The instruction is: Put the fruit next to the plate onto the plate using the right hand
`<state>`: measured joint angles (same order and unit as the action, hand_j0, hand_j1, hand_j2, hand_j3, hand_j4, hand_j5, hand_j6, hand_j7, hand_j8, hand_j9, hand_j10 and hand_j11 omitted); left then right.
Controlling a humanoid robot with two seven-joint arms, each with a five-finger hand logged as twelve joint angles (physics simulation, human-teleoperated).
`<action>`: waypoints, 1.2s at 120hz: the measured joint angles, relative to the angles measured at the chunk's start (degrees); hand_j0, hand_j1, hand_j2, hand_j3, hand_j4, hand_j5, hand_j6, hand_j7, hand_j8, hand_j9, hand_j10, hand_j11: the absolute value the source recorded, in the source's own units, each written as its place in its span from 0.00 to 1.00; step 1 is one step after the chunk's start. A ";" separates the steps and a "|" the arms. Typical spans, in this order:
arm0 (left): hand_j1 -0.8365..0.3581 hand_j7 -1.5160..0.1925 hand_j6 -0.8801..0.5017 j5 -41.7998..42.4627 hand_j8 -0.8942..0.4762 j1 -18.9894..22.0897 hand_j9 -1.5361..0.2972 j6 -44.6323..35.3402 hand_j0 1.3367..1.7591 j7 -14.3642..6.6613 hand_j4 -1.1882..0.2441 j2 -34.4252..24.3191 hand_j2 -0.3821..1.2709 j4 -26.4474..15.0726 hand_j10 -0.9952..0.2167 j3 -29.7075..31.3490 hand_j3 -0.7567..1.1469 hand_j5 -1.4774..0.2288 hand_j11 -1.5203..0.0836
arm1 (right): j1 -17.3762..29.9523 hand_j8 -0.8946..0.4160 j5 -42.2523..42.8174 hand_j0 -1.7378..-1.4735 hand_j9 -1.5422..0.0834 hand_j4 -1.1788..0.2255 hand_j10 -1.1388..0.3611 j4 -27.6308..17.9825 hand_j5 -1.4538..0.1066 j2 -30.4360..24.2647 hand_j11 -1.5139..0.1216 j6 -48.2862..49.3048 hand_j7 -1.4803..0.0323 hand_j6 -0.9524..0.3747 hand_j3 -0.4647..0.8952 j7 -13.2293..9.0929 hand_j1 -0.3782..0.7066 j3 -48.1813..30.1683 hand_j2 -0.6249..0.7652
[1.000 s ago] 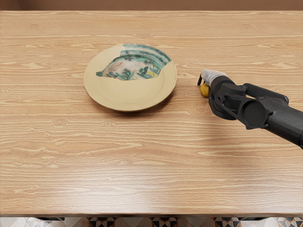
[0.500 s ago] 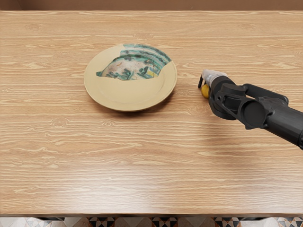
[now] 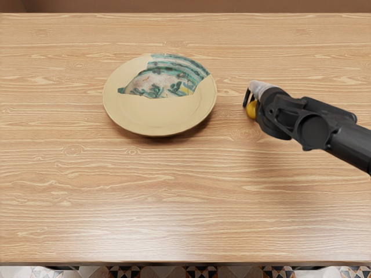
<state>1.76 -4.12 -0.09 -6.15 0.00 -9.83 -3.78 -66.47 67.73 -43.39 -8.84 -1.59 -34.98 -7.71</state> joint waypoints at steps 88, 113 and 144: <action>0.98 0.88 0.63 0.00 0.64 0.02 0.83 0.00 0.76 0.00 0.82 0.00 0.23 0.00 0.81 0.00 0.40 0.85 0.94 | -12.64 0.35 -2.71 0.31 0.37 0.36 0.31 -3.13 0.32 7.60 0.34 2.85 0.38 0.39 0.34 0.01 0.58 0.04 0.58; 0.98 0.88 0.63 0.00 0.64 -0.01 0.83 0.00 0.76 0.00 0.82 0.00 0.23 0.01 0.81 0.00 0.40 0.85 0.94 | -11.00 0.34 -3.18 0.32 0.37 0.35 0.30 -3.05 0.33 8.68 0.35 2.74 0.38 0.38 0.34 0.01 0.56 0.66 0.57; 0.98 0.88 0.63 0.00 0.64 0.00 0.83 0.00 0.76 0.00 0.82 0.00 0.23 0.00 0.81 0.00 0.40 0.85 0.94 | -9.21 0.34 -3.18 0.32 0.37 0.35 0.30 -2.96 0.33 8.83 0.35 2.61 0.37 0.38 0.34 0.00 0.56 1.98 0.56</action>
<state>1.76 -4.12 -0.09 -6.15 0.00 -9.83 -3.78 -75.68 64.55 -46.35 -0.01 1.01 -34.98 -5.73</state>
